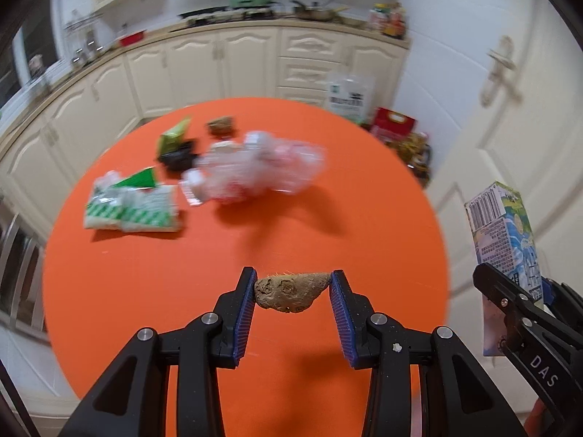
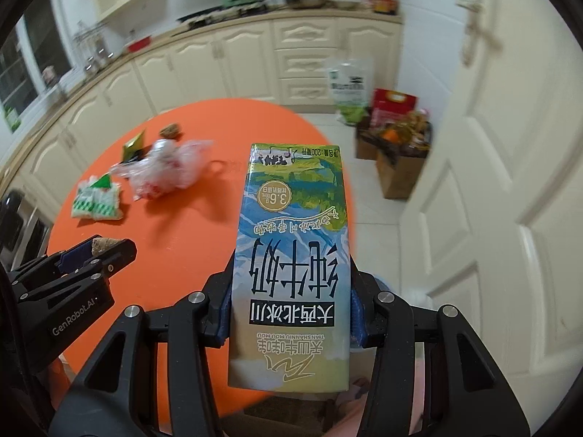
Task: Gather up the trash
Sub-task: 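Carry the lump in the left tool while the right tool carries the carton to the wastebasket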
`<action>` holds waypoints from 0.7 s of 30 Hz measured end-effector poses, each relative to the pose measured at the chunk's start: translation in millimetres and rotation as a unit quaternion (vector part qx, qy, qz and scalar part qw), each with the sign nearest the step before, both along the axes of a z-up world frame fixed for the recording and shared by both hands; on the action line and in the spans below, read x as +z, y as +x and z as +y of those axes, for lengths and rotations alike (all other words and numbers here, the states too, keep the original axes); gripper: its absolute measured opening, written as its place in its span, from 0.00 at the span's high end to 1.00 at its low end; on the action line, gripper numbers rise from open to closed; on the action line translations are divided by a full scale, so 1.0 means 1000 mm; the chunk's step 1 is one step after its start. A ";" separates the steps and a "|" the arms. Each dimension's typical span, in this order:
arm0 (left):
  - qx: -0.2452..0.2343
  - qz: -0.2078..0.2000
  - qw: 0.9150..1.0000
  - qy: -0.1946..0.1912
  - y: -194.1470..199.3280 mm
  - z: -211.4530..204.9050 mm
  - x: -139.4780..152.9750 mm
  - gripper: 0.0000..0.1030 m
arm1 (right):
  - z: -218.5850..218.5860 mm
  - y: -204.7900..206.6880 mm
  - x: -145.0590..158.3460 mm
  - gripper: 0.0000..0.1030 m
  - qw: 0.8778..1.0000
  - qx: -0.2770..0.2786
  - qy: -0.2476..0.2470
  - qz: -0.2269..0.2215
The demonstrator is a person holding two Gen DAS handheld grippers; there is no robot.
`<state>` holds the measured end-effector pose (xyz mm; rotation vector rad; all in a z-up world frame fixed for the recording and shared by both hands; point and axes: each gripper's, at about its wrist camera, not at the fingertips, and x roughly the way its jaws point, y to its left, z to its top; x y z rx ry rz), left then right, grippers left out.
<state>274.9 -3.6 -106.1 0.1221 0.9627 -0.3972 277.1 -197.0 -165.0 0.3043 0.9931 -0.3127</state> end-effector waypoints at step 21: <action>-0.177 0.036 0.983 0.038 -0.038 -0.177 -0.036 0.64 | -0.123 -0.119 -0.020 0.55 0.986 -0.162 -0.005 0.041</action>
